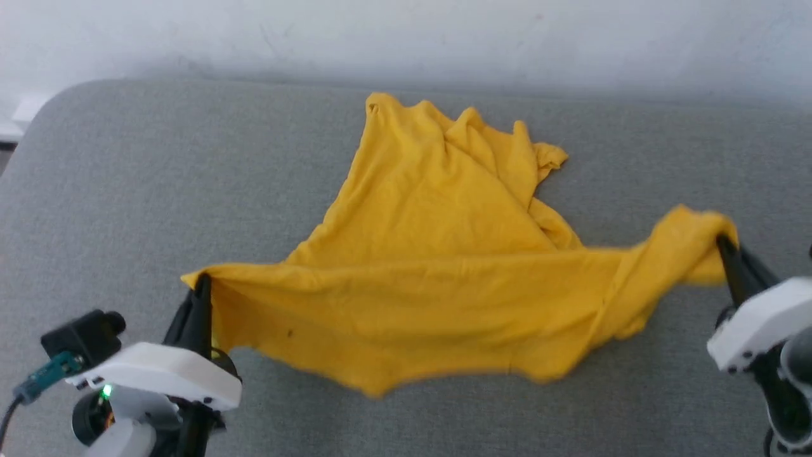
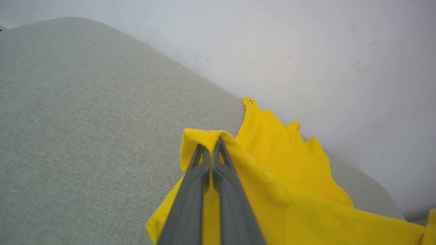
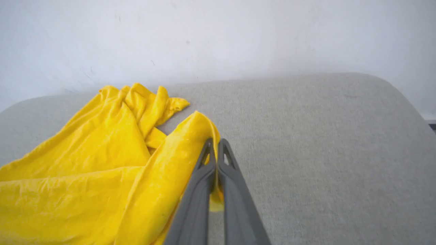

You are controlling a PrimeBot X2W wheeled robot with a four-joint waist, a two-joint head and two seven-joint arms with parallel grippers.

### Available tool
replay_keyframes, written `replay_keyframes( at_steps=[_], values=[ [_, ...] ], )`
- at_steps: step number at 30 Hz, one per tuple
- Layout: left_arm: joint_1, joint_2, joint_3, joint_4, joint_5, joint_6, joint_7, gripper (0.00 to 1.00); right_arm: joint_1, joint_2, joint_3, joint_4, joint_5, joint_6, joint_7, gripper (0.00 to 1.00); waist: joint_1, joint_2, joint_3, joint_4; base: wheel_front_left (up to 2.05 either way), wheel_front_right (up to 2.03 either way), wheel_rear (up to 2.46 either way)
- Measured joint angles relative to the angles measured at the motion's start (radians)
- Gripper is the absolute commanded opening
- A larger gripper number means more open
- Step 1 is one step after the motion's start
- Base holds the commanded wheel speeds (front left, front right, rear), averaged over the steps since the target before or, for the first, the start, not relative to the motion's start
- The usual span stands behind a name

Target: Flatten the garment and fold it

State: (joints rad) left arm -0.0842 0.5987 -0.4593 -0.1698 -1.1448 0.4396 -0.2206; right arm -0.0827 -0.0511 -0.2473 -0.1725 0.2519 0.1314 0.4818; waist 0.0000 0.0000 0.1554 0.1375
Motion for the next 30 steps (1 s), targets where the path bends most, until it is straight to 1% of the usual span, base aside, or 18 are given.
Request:
replay_keyframes(
  at_steps=[3, 7, 11, 15, 19, 24, 27, 29, 30],
  values=[
    [-0.038, 0.017, 0.008, -0.018, 0.010, 0.002, 0.008, 0.00, -0.067, 0.000, 0.026, -0.042, 0.004, 0.000, -0.026, 0.00, 0.0000, 0.0000, -0.033, -0.014, 0.00, 0.00, 0.00],
    [-0.168, 0.036, 0.022, -0.040, 0.019, 0.004, 0.055, 0.00, -0.196, 0.001, 0.062, -0.072, -0.009, 0.000, -0.038, 0.00, 0.0000, 0.0000, -0.078, -0.034, 0.00, 0.00, 0.00],
    [-0.339, 0.032, 0.050, -0.041, 0.015, 0.005, 0.105, 0.00, -0.346, 0.000, 0.105, -0.082, -0.058, 0.000, -0.042, 0.00, 0.0000, 0.0000, -0.118, -0.057, 0.00, 0.00, 0.00],
    [-0.497, 0.020, 0.062, -0.002, 0.000, 0.008, 0.174, 0.00, -0.482, -0.002, 0.152, -0.068, -0.084, 0.000, -0.025, 0.00, 0.0000, 0.0000, -0.144, -0.085, 0.00, 0.00, 0.00],
    [-0.642, 0.019, 0.060, 0.097, -0.010, 0.012, 0.246, 0.00, -0.604, -0.023, 0.183, -0.025, -0.091, 0.000, -0.007, 0.00, 0.0000, 0.0000, -0.158, -0.113, 0.00, 0.00, 0.00],
    [-0.789, 0.049, -0.005, 0.238, 0.023, 0.010, 0.366, 0.00, -0.722, -0.059, 0.207, 0.075, -0.093, 0.000, 0.020, 0.00, 0.0000, 0.0000, -0.166, -0.146, 0.00, 0.00, 0.00],
    [-0.840, 0.053, -0.047, 0.298, 0.036, 0.023, 0.442, 0.00, -0.776, -0.084, 0.223, 0.155, -0.094, 0.000, 0.041, 0.00, -0.0001, 0.0000, -0.166, -0.163, 0.00, 0.00, 0.00],
    [-0.872, 0.056, -0.061, 0.332, 0.040, 0.031, 0.474, 0.00, -0.810, -0.104, 0.243, 0.206, -0.096, 0.000, 0.049, 0.00, -0.0001, 0.0000, -0.158, -0.171, 0.00, 0.00, 0.00],
    [-0.884, 0.053, -0.062, 0.342, 0.040, 0.044, 0.485, 0.00, -0.824, -0.110, 0.255, 0.229, -0.099, 0.000, 0.055, 0.00, 0.0000, 0.0000, -0.152, -0.174, 0.00, 0.00, 0.00]
  ],
)
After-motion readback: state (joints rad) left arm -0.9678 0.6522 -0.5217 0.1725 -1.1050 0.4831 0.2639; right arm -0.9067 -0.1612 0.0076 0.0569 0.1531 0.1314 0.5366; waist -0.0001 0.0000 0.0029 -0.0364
